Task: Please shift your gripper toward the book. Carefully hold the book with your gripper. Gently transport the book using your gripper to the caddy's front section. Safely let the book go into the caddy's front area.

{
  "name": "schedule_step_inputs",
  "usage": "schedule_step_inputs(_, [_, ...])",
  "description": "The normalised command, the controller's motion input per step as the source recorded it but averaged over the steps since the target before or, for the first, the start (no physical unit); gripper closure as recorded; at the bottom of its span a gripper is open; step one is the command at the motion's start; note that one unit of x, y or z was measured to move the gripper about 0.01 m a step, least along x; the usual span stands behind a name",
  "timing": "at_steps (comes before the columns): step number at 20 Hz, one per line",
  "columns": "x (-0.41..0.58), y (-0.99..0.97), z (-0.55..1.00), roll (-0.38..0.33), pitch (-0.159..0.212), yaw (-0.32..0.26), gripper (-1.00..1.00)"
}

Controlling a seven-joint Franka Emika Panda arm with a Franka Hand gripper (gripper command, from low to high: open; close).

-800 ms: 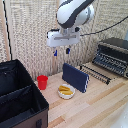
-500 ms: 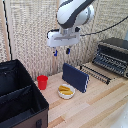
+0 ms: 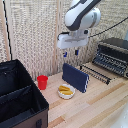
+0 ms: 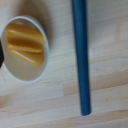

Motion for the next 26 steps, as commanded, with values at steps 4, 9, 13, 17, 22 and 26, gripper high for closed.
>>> schedule_step_inputs(4, [0.000, -0.25, -0.32, 0.000, 0.000, -0.006, -1.00])
schedule_step_inputs(9, [0.077, -0.01, -0.37, 0.000, 0.000, -0.168, -1.00])
schedule_step_inputs(13, [0.204, 0.08, -0.32, -0.001, 0.012, -0.132, -1.00])
schedule_step_inputs(17, [0.325, 0.14, -0.24, -0.012, 0.027, -0.003, -1.00])
schedule_step_inputs(22, [0.348, 0.14, -0.23, -0.042, 0.018, 0.053, -1.00])
schedule_step_inputs(26, [0.301, -0.03, -0.36, -0.008, 0.018, 0.033, -1.00])
